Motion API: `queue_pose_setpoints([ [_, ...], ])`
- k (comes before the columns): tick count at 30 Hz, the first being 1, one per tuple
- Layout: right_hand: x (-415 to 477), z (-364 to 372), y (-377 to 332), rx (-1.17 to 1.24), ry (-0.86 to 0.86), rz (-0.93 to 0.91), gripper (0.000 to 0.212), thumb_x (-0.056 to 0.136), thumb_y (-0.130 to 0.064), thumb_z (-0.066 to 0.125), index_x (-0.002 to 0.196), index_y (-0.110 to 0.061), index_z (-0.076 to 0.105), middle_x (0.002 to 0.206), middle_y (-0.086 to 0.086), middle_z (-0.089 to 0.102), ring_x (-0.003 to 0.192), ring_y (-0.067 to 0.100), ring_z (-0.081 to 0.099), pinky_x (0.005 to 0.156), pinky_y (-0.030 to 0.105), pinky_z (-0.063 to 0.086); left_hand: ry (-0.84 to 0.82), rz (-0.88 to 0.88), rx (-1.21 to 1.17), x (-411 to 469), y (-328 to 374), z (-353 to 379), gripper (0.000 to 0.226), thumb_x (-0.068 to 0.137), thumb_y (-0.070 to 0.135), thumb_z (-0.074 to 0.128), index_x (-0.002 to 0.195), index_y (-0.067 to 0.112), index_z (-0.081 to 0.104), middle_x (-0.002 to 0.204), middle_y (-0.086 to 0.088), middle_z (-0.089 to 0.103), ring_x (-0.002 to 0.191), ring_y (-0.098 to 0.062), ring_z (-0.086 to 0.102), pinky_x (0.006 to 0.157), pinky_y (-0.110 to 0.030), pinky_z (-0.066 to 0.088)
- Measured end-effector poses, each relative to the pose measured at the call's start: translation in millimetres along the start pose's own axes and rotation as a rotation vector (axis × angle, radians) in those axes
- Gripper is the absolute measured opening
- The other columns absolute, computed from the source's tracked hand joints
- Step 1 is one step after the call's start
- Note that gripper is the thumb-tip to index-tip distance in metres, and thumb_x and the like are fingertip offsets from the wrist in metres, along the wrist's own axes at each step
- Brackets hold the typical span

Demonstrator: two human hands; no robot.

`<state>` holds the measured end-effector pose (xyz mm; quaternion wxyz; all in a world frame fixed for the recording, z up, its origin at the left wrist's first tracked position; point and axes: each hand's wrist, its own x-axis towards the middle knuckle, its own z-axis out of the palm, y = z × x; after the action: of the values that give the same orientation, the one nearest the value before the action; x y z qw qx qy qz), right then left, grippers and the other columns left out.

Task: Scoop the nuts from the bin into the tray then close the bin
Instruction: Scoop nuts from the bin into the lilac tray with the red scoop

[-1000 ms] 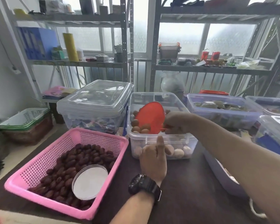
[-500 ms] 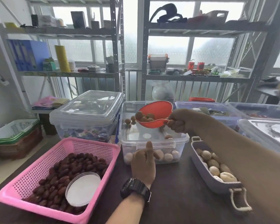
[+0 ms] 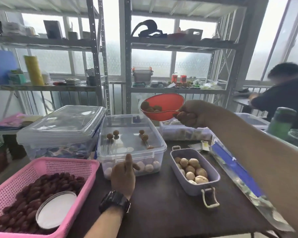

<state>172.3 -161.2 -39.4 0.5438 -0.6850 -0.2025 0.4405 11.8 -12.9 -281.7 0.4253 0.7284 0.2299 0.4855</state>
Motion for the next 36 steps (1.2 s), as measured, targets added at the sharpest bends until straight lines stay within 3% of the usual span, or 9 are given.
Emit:
queue_pose_setpoints([
  [4,-24,-18,7,0.028,0.021,0.008,0.039,0.098,-0.006,0.018,0.071,-0.004,0.046,0.036,-0.003,0.037,0.020,0.003,0.024,0.022,0.011,0.015,-0.137,-0.028,0.036,0,2,-1,0.060,0.098,0.057,0.033,0.058,0.025,0.064,0.048,0.010,0.061,0.060,-0.031,0.065,0.061,-0.034,0.048],
  [8,-52,-36,19,0.065,0.059,0.022,0.039,0.099,-0.007,0.019,0.071,-0.004,0.046,0.036,-0.003,0.036,0.020,0.003,0.024,0.021,0.012,0.015,-0.128,0.115,0.056,-3,7,2,0.070,0.094,0.066,0.024,0.053,0.028,0.067,0.038,0.012,0.055,0.044,-0.015,0.056,0.068,-0.038,0.050],
  [13,-81,-61,45,0.078,0.127,0.037,0.038,0.100,-0.008,0.020,0.072,-0.004,0.045,0.037,-0.002,0.037,0.021,0.003,0.025,0.021,0.012,0.016,-0.149,0.078,0.017,-3,9,1,0.080,0.084,0.084,0.023,0.055,0.024,0.067,0.039,0.002,0.056,0.041,-0.018,0.054,0.062,-0.045,0.054],
  [19,-102,-77,86,-0.005,0.261,0.081,0.036,0.100,-0.008,0.021,0.076,-0.003,0.048,0.040,-0.001,0.040,0.023,0.002,0.023,0.027,0.011,0.013,-0.148,0.106,-0.057,-8,15,5,0.079,0.088,0.080,0.025,0.054,0.022,0.068,0.033,0.002,0.052,0.033,-0.014,0.049,0.055,-0.037,0.047],
  [24,-98,-75,119,-0.229,0.370,0.113,0.033,0.095,-0.003,0.024,0.069,-0.005,0.045,0.036,0.000,0.039,0.022,0.003,0.022,0.029,0.009,0.013,-0.158,0.105,-0.088,-10,14,3,0.078,0.088,0.079,0.027,0.054,0.022,0.068,0.032,-0.002,0.048,0.029,-0.008,0.046,0.054,-0.030,0.042],
  [28,-86,-74,140,-0.468,0.575,0.047,0.032,0.088,-0.001,0.036,0.061,-0.004,0.053,0.037,0.004,0.044,0.028,0.010,0.032,0.033,0.011,0.021,-0.160,0.108,-0.097,-9,12,3,0.077,0.089,0.078,0.026,0.053,0.024,0.068,0.032,0.000,0.049,0.029,-0.007,0.046,0.054,-0.029,0.040],
  [31,-77,-74,150,-0.592,0.642,-0.045,0.028,0.083,-0.001,0.043,0.057,-0.007,0.052,0.050,0.012,0.050,0.042,0.021,0.042,0.041,0.021,0.031,-0.154,0.091,-0.104,-8,10,4,0.072,0.094,0.067,0.029,0.051,0.025,0.067,0.034,0.004,0.052,0.030,-0.003,0.046,0.055,-0.030,0.040],
  [34,-73,-72,156,-0.679,0.634,-0.156,0.018,0.085,0.000,0.046,0.070,-0.007,0.053,0.071,0.014,0.055,0.062,0.026,0.051,0.063,0.036,0.048,-0.157,0.074,-0.132,-6,9,4,0.071,0.096,0.062,0.030,0.052,0.023,0.069,0.031,0.000,0.049,0.029,-0.009,0.046,0.054,-0.027,0.039],
  [36,-74,-69,158,-0.831,0.661,-0.194,0.013,0.084,-0.002,0.046,0.076,-0.002,0.056,0.075,0.016,0.058,0.069,0.032,0.057,0.069,0.040,0.052,-0.151,0.073,-0.154,-7,10,3,0.069,0.097,0.059,0.030,0.054,0.020,0.069,0.030,0.000,0.047,0.028,-0.009,0.045,0.052,-0.024,0.037],
])
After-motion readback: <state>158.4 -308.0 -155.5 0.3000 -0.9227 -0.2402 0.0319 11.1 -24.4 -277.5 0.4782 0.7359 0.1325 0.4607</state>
